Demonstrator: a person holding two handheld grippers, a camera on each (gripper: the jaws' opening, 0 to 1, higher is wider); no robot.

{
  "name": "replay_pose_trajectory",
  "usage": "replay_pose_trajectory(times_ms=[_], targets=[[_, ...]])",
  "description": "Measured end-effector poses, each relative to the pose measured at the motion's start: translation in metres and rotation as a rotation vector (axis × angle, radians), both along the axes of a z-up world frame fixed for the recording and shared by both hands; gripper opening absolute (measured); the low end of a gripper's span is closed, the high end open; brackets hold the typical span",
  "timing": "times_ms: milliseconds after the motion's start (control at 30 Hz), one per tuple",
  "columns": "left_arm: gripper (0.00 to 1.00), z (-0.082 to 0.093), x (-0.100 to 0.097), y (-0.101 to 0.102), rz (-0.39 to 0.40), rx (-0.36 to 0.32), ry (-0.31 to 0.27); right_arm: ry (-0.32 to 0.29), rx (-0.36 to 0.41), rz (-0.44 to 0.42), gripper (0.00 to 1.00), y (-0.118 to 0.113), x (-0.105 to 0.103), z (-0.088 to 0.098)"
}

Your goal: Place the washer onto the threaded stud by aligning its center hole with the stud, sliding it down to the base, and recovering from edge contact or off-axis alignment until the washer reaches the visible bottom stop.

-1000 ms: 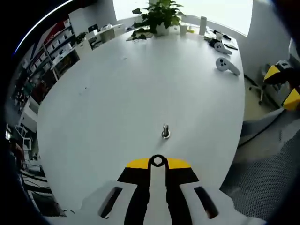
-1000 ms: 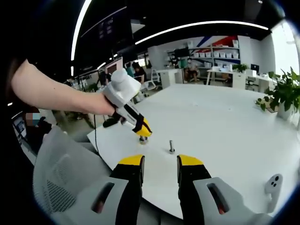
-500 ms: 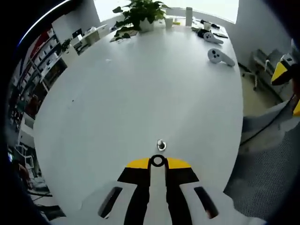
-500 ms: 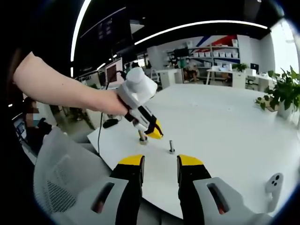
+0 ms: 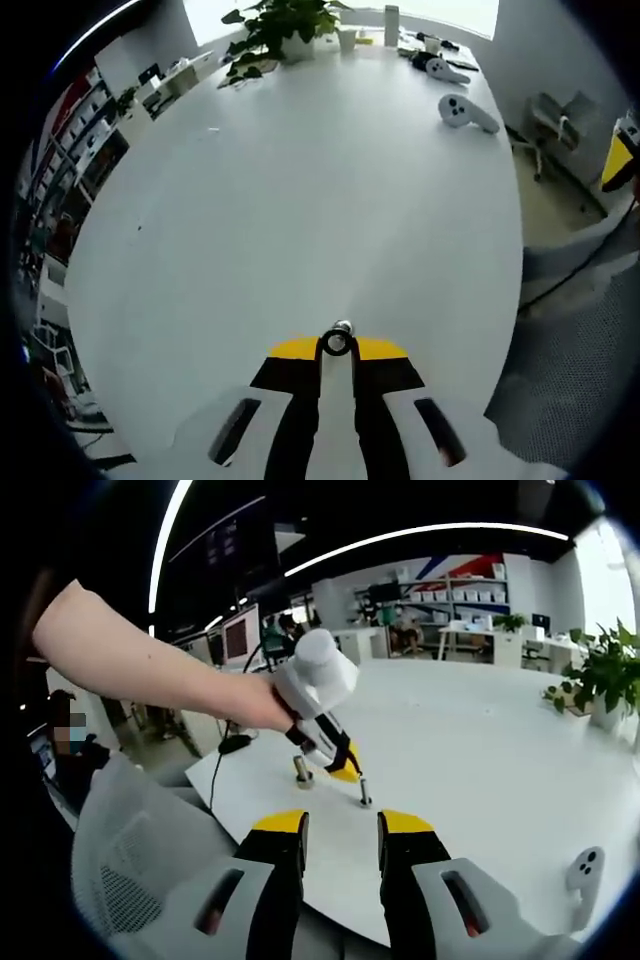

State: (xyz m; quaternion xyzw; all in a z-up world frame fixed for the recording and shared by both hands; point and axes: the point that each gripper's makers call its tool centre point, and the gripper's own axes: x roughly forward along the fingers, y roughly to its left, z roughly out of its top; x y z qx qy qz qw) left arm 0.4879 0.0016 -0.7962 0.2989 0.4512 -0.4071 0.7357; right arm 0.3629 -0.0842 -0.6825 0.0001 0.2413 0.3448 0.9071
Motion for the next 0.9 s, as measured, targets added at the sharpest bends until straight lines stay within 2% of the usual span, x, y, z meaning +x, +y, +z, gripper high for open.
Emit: replay_pose_trajectory(times_ms=[667,900], targets=[[0.09,-0.0091,0.0021,-0.0043,-0.044,0.046,0.000,0.007,-0.007,-0.002,0.29,-0.0009,-0.0001,-0.0023],[0.11,-0.0096,0.0030,-0.0050,-0.022,0.021,0.011,0.006,-0.005,-0.005,0.29,-0.0012,0.0004,-0.0021]])
